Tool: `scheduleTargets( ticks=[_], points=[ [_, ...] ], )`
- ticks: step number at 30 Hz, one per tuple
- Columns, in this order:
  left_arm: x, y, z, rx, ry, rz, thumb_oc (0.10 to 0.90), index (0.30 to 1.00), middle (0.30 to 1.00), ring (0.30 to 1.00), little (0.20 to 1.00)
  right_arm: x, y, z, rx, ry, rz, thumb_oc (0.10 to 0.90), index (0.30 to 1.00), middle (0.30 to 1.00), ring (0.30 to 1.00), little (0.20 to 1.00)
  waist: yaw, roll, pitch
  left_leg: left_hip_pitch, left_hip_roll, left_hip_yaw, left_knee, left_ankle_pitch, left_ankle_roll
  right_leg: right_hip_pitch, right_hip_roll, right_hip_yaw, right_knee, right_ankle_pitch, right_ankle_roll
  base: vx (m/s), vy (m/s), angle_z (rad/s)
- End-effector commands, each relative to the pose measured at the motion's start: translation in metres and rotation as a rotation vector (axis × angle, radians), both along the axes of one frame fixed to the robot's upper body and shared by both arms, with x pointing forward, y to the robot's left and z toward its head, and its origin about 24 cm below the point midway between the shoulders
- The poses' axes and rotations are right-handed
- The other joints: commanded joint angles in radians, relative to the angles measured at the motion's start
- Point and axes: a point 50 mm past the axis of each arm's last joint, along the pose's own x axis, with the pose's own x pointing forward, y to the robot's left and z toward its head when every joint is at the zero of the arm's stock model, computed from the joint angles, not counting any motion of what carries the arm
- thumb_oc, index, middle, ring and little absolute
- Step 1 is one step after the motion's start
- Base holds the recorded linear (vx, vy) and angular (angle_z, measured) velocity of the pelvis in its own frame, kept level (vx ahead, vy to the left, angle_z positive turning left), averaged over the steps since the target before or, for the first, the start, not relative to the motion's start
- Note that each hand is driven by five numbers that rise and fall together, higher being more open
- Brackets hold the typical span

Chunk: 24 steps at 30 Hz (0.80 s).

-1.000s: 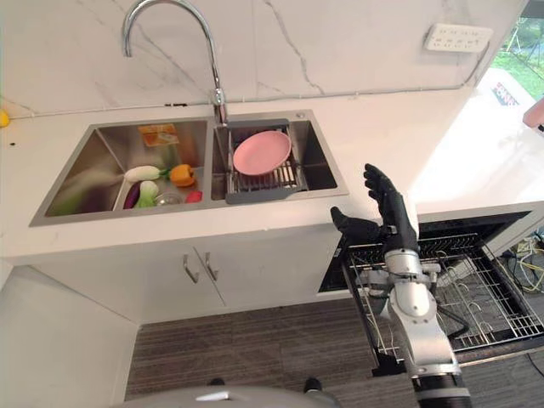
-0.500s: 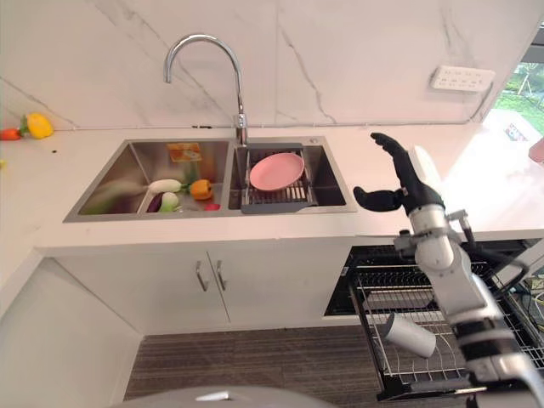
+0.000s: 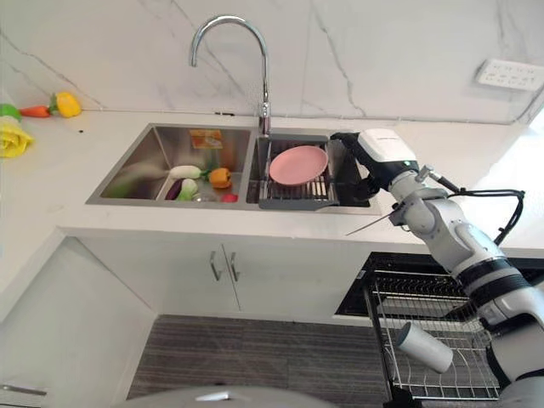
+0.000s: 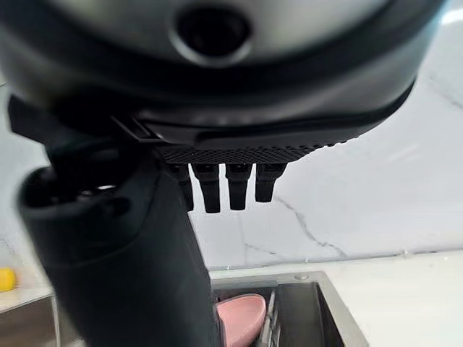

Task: Place the dishes in the dishwasher.

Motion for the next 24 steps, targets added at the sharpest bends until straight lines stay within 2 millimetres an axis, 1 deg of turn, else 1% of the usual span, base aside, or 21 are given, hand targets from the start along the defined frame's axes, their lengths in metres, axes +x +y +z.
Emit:
scheduleTargets(
  ticks=[1, 4, 8, 16, 24],
  points=[
    [0.002, 0.006, 0.001, 0.021, 0.019, 0.024, 0.8, 0.9, 0.9, 0.9, 0.9, 0.023, -0.013, 0.062, -0.028, -0.194, -0.104, 0.8, 0.9, 0.9, 0.9, 0.9, 0.062, -0.058, 0.014, 0.011, -0.029, 0.028, 0.107, -0.156, 0.034, -0.002, -0.058, -0.019, 0.018, -0.069, 0.033, 0.06, -0.001, 0.08],
    [0.0, 0.008, 0.001, 0.03, 0.026, 0.041, 0.8, 0.9, 0.9, 0.9, 0.9, 0.028, -0.014, 0.062, -0.021, -0.18, -0.13, 0.8, 0.9, 0.9, 0.9, 0.9, 0.069, -0.063, 0.017, 0.009, -0.027, 0.024, 0.099, -0.152, 0.033, -0.009, -0.054, -0.02, 0.018, -0.068, 0.033, 0.05, -0.009, 0.12],
    [-0.002, 0.012, 0.002, 0.043, 0.034, 0.044, 0.8, 0.9, 0.9, 0.9, 0.9, 0.034, -0.012, 0.069, -0.045, -0.185, -0.136, 0.8, 0.9, 0.9, 0.9, 0.9, 0.076, -0.074, 0.022, 0.007, -0.021, 0.021, 0.084, -0.145, 0.031, -0.019, -0.047, -0.021, 0.018, -0.069, 0.034, 0.03, -0.007, 0.06],
    [-0.002, 0.011, 0.002, 0.038, 0.042, 0.017, 0.8, 0.9, 0.9, 0.9, 0.9, 0.038, -0.01, 0.08, -0.081, -0.212, -0.143, 0.8, 0.9, 0.9, 0.9, 0.9, 0.083, -0.082, 0.036, -0.007, -0.02, 0.013, 0.08, -0.143, 0.03, -0.034, -0.044, -0.022, 0.018, -0.068, 0.035, 0.01, -0.002, 0.01],
    [0.006, 0.013, 0.002, 0.034, 0.012, -0.013, 0.8, 0.9, 0.9, 0.9, 0.9, 0.042, -0.003, 0.088, -0.121, -0.228, -0.128, 0.8, 0.9, 0.9, 0.9, 0.9, 0.092, -0.087, 0.055, -0.029, -0.027, -0.002, 0.082, -0.144, 0.033, -0.056, -0.045, -0.022, 0.018, -0.063, 0.039, 0.01, 0.0, 0.02]
  ],
)
